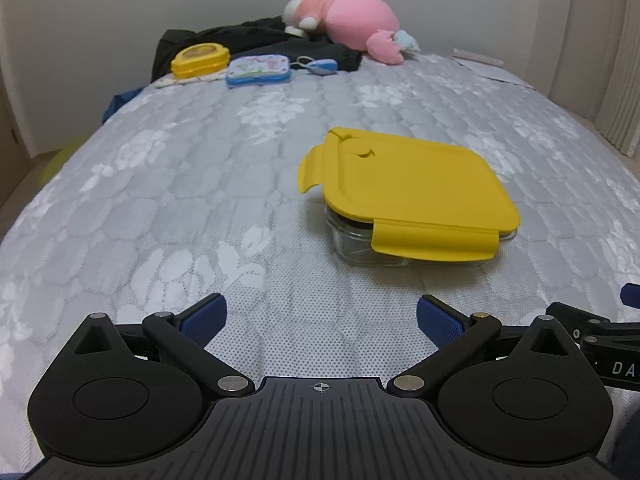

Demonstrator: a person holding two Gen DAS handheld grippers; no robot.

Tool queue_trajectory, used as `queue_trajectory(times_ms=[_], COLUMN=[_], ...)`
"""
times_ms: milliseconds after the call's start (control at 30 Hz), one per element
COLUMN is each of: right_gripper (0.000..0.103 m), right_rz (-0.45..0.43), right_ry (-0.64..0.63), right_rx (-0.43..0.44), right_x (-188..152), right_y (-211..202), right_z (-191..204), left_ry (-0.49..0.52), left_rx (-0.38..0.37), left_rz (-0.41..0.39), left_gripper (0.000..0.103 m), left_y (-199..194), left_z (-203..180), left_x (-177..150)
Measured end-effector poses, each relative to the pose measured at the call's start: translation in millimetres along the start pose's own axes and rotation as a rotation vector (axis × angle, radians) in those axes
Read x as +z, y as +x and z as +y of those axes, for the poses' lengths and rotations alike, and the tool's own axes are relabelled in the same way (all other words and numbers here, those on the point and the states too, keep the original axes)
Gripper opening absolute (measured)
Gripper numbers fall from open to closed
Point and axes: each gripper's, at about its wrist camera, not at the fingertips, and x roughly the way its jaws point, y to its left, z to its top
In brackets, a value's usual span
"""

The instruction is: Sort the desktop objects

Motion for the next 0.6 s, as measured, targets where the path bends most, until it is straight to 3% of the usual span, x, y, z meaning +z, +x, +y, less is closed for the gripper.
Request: queue_trajectory(times_ms=[167,300,467,600], right_gripper=[0.103,0.103,0.103,0.103], right_rz=[0.069,0.188,0.151,0.120], right_ry=[0.110,0.164,0.152,0.154], right_rx=[0.069,0.100,0.080,0.043], right_x=[18.5,45.3,57.4,47.2], right_y=[0.7,6.9,5.3,18.9], right_z=[-10.2,-15.7,-15.6,-18.5], left_ry=[0.034,0.113,0.105,0.005], left_rx=[-0.014,0.030,0.067,-0.055], left_rz=[0.036,0.143,0.152,0.158], left_gripper=[0.103,0.103,0.103,0.103], left_y=[2.0,6.4,3.9,22.3], left_z=[-5.3,-15.5,-17.6,-6.6], left_x=[16.5,38.6,52.7,43.4])
